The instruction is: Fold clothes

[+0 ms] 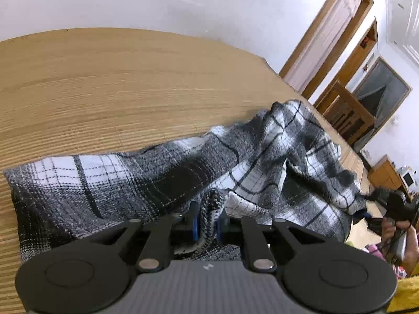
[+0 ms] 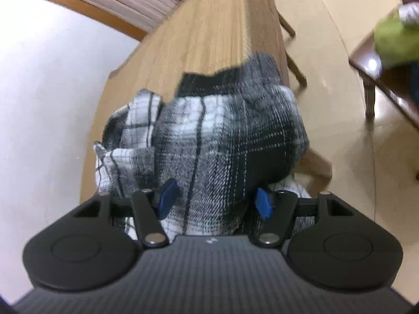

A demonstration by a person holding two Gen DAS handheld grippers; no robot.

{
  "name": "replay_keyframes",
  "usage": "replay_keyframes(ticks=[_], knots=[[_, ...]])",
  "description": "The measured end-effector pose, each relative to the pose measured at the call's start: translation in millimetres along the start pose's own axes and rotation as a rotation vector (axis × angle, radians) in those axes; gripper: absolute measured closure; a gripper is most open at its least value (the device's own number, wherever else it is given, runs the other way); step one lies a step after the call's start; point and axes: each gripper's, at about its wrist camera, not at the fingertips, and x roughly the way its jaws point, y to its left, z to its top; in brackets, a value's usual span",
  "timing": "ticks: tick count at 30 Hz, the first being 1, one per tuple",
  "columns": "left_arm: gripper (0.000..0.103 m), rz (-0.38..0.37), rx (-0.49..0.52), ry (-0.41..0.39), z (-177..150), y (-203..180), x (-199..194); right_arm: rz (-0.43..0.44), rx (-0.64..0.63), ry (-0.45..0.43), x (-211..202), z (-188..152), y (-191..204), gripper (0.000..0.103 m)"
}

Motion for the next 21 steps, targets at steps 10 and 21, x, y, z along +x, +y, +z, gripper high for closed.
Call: replay_keyframes(ticks=[10, 21], knots=[[0.091, 0.04, -0.046, -0.143, 46.7, 7.3, -39.3, 0.239, -0.335, -0.189, -39.9, 32.6, 107.9, 0.091], [0.092, 0.313, -0.055, -0.291, 162.1, 46.3, -26.3, 0.634, -0.718, -0.293, 27.1, 69.1, 389.7, 0.091]])
